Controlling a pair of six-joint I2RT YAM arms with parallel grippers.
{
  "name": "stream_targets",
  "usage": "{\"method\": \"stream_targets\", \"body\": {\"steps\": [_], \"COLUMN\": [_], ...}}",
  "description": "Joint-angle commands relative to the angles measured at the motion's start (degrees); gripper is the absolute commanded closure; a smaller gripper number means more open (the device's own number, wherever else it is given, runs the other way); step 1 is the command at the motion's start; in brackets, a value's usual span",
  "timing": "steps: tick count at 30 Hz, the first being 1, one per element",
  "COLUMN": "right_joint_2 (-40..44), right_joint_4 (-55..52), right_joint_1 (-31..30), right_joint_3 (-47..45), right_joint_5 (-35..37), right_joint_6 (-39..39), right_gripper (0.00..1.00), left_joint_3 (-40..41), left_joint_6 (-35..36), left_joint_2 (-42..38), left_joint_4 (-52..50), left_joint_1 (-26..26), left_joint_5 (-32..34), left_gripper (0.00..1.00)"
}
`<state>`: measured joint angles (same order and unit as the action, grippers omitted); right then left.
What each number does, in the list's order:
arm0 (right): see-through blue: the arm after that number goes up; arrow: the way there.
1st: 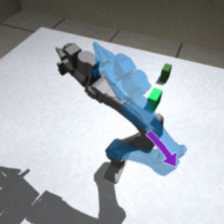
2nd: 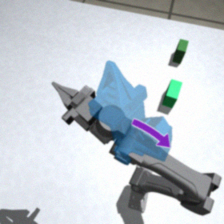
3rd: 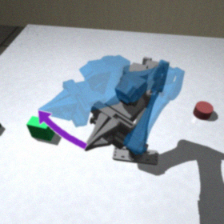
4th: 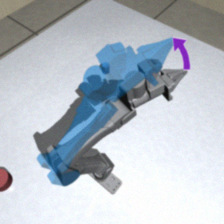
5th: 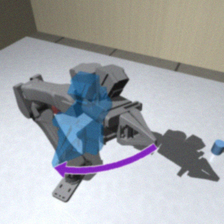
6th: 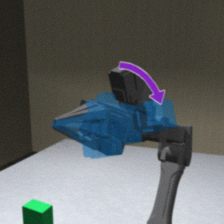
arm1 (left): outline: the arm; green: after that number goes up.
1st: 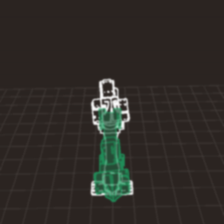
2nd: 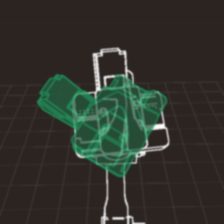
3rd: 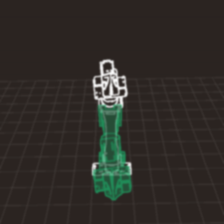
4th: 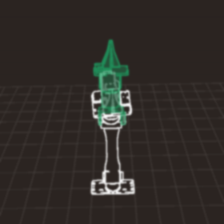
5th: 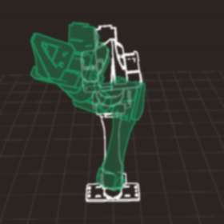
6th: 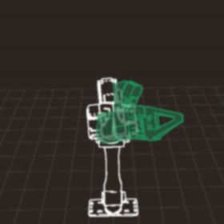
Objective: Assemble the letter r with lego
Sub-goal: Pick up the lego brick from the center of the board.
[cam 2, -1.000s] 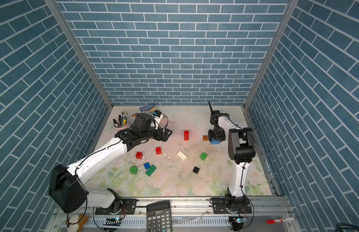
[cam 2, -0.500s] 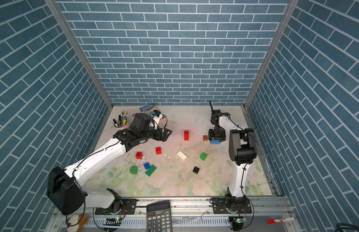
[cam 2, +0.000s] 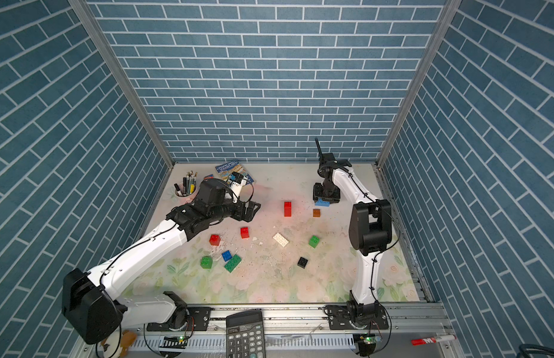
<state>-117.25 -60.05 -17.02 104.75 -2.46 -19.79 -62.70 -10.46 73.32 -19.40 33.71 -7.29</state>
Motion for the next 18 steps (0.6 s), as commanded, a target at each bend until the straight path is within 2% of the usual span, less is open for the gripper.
{"method": "stream_targets", "body": {"steps": [1, 18], "right_joint_2": [-3.9, -8.0], "right_joint_4": [-3.6, -2.3], "right_joint_1": [-2.0, -3.8], "right_joint_3": [3.0, 3.3], "right_joint_5": [-0.7, -1.1], "right_joint_6": [-3.5, -7.2], "right_gripper": [0.67, 0.68], "left_joint_3": [1.5, 2.6], "left_joint_6": [1.9, 4.2], "left_joint_2": [-2.0, -3.4], "left_joint_4": [-1.2, -2.8], "left_joint_1": [-0.5, -4.4], "left_joint_5": [1.6, -1.3], "left_gripper": [0.00, 0.00]}}
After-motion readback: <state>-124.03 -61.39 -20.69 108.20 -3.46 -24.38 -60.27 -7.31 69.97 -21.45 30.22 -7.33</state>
